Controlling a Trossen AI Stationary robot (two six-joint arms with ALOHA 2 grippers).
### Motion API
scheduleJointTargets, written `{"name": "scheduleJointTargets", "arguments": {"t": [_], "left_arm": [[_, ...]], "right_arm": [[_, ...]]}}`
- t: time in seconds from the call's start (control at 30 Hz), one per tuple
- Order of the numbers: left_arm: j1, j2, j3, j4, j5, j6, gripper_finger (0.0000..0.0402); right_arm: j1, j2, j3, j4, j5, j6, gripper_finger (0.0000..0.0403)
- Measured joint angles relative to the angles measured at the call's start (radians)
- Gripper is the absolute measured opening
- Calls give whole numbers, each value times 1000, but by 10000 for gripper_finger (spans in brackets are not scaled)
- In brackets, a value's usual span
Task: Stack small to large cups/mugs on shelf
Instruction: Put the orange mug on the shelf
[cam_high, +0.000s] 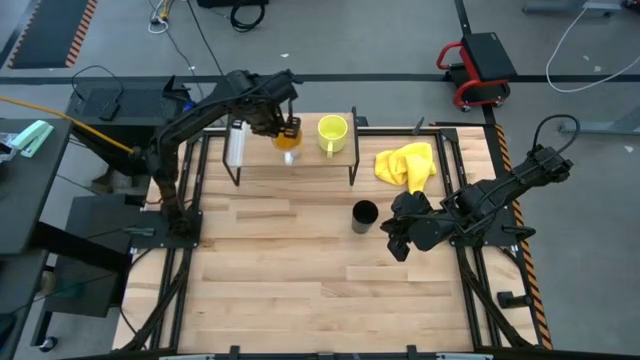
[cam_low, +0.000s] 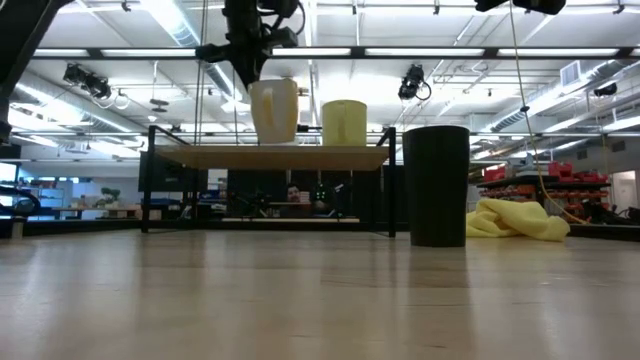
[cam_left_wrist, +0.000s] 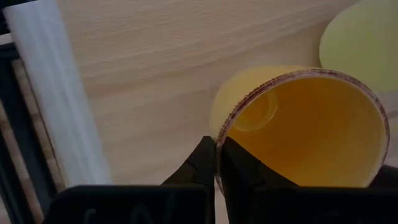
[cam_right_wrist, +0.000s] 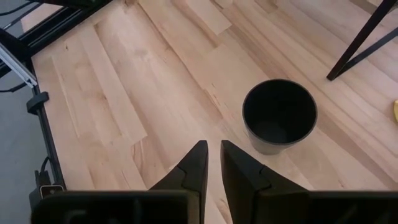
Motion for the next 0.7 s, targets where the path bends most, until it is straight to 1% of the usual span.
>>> {"name": "scheduleJointTargets", "arguments": {"t": [0.13,0.37,0.7], "left_arm": [[14,11,0,31,2,7,14],[39,18,0,33,0,9,14],[39,18,-1,32,4,19,14]], "right_arm": [[0,0,0,1,0,6,50],[0,0,0,1,1,8,50],[0,0,0,1,16,8,50]]}}
